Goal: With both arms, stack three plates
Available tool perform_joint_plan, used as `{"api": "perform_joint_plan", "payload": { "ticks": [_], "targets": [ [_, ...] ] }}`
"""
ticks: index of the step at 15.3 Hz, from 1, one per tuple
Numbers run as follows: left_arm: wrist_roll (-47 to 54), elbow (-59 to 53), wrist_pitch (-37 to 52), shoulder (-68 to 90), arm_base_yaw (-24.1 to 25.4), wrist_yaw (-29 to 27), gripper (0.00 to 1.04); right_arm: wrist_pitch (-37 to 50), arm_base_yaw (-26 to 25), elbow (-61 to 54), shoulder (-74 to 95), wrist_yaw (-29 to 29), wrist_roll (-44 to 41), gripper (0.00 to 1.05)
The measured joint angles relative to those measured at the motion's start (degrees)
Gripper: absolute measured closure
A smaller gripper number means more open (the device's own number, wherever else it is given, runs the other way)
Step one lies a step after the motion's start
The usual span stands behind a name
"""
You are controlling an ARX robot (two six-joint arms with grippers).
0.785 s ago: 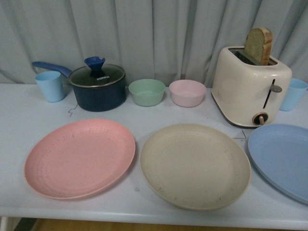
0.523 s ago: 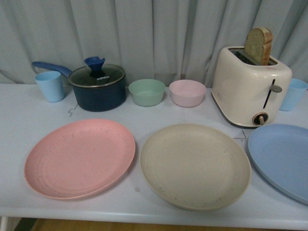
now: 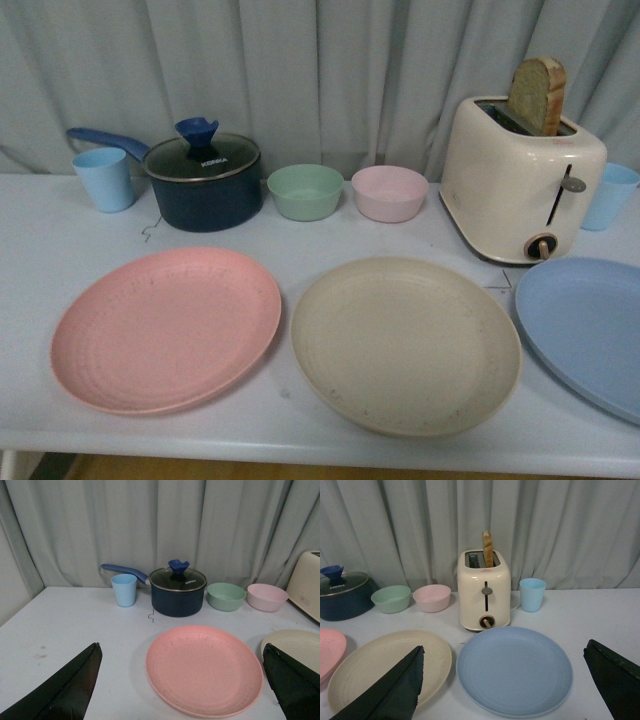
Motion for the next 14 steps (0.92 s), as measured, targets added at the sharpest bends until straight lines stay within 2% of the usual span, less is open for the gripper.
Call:
{"api": "perform_joint_plan", "payload": {
  "ticks": [5,6,7,8,9,10,11,13,14],
  "targets": [
    [0.0,0.0,0.0,0.0,0.0,-0.02,0.07,0.0,0.0,0.0,0.0,0.0,0.0,0.06],
    [-0.83,0.72,-2.93,0.63,-0.48,-1.68,0.07,0.0,0.0,0.0,0.0,0.0,0.0,0.06],
    [-3.52,12.55,-7.3,23.54,10.75,1.38,0.07,0.0,0.0,0.0,0.0,0.0,-0.02,0.06],
    [-1.62,20.87,0.17,46.45,9.88,5.14,0.07,0.0,0.0,0.0,0.0,0.0,-0.02,0.06],
    [2.73,28.92,6.14,66.31,3.82,-0.15,0.07,-0.02,0.0,0.0,0.0,0.0,-0.02,0.06],
    [5.68,36.13,3.69,82.68,1.97,-0.66,0.07,0.0,0.0,0.0,0.0,0.0,0.0,0.06],
    [7.23,41.38,1.16,91.43,1.9,1.14,0.07,0.0,0.0,0.0,0.0,0.0,-0.02,0.06],
    [7.26,45.51,0.24,96.98,2.12,3.06,0.07,0.0,0.0,0.0,0.0,0.0,-0.02,0.06],
    [6.58,47.71,-1.27,99.38,2.6,5.75,0.07,0.0,0.0,0.0,0.0,0.0,-0.02,0.06]
  ]
}}
